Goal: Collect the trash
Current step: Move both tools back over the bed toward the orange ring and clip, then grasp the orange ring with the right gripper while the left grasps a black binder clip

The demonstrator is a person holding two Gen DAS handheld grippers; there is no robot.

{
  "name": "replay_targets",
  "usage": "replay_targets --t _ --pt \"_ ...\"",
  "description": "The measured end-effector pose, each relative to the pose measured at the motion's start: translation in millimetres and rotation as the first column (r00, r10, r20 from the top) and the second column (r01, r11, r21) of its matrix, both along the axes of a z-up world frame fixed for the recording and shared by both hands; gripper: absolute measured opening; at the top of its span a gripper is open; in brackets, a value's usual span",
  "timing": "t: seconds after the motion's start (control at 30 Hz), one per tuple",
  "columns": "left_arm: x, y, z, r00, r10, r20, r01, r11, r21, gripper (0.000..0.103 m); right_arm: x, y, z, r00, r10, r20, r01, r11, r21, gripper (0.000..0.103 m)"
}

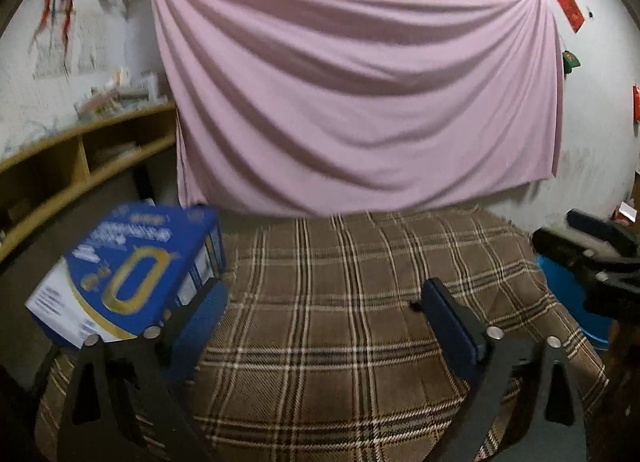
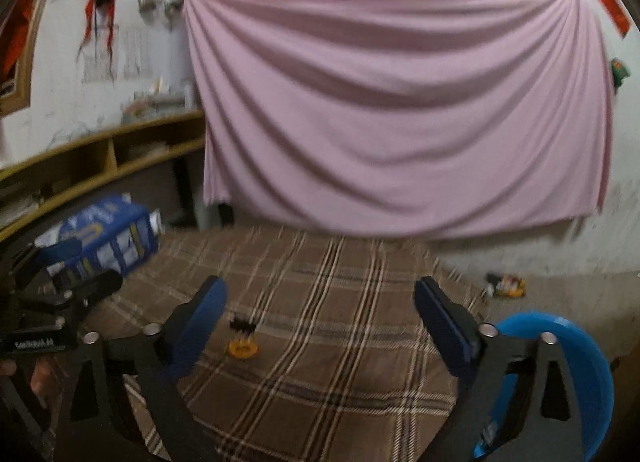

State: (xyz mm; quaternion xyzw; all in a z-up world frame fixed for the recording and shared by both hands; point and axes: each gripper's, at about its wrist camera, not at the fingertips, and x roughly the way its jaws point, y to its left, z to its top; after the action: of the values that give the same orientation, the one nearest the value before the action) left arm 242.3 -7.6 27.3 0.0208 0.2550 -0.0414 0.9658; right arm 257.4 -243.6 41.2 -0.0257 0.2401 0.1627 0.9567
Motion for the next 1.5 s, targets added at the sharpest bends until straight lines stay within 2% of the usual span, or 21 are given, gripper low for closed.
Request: replay_targets --t 0.07,0.13,0.23,0.37,0.57,0.73,0.87,1.03,1.27,1.33,1.43,1.5 --pt "10 -1 -8 0.998 -0.002 -0.059 0.002 1.0 -0.001 0.084 10 5 -13 0.997 0.013 -0.082 -0.016 0.999 -0.03 0.086" --pt "17 -1 -16 0.994 -0.013 -0.108 0.013 1.0 -0.006 0.071 20 10 -27 0.984 0.023 -0.176 -0.033 0.998 -0.057 0.081" --pt "28 1 -25 0.983 -0.023 -0.181 0.02 1.0 -0.018 0.062 31 16 -41 0.959 0.064 -0.276 -0.084 0.995 -0.058 0.073" --pt "38 2 -31 0.974 -0.032 -0.224 0.027 0.999 -0.029 0.058 37 27 -48 0.937 0.12 -0.329 -0.146 0.988 -0.054 0.068" --pt "51 4 -37 0.961 -0.036 -0.275 0.025 0.999 -0.044 0.052 46 46 -58 0.9 0.196 -0.39 -0.234 0.971 -0.052 0.053" --pt "60 5 -43 0.95 -0.051 -0.307 0.028 0.997 -0.078 0.052 51 54 -63 0.877 0.24 -0.416 -0.282 0.958 -0.042 0.026" --pt "62 -1 -41 0.945 -0.083 -0.315 0.054 0.994 -0.1 0.052 46 51 -62 0.877 0.248 -0.411 -0.289 0.957 -0.039 0.026" --pt "72 -15 -40 0.933 -0.155 -0.324 0.119 0.985 -0.128 0.052 42 25 -58 0.899 0.19 -0.395 -0.228 0.972 -0.053 0.026" --pt "91 -46 -46 0.899 -0.237 -0.367 0.195 0.97 -0.147 0.052 49 -11 -55 0.912 0.115 -0.394 -0.14 0.989 -0.037 0.026" --pt "100 -54 -50 0.89 -0.237 -0.389 0.193 0.97 -0.149 0.042 51 -18 -55 0.913 0.103 -0.395 -0.125 0.992 -0.031 0.026" --pt "112 -64 -57 0.872 -0.236 -0.428 0.187 0.97 -0.154 0.036 53 -29 -55 0.914 0.088 -0.397 -0.105 0.994 -0.022 0.026" --pt "117 -71 -59 0.875 -0.222 -0.429 0.183 0.974 -0.13 0.031 54 -35 -55 0.914 0.077 -0.397 -0.091 0.996 -0.016 0.025"
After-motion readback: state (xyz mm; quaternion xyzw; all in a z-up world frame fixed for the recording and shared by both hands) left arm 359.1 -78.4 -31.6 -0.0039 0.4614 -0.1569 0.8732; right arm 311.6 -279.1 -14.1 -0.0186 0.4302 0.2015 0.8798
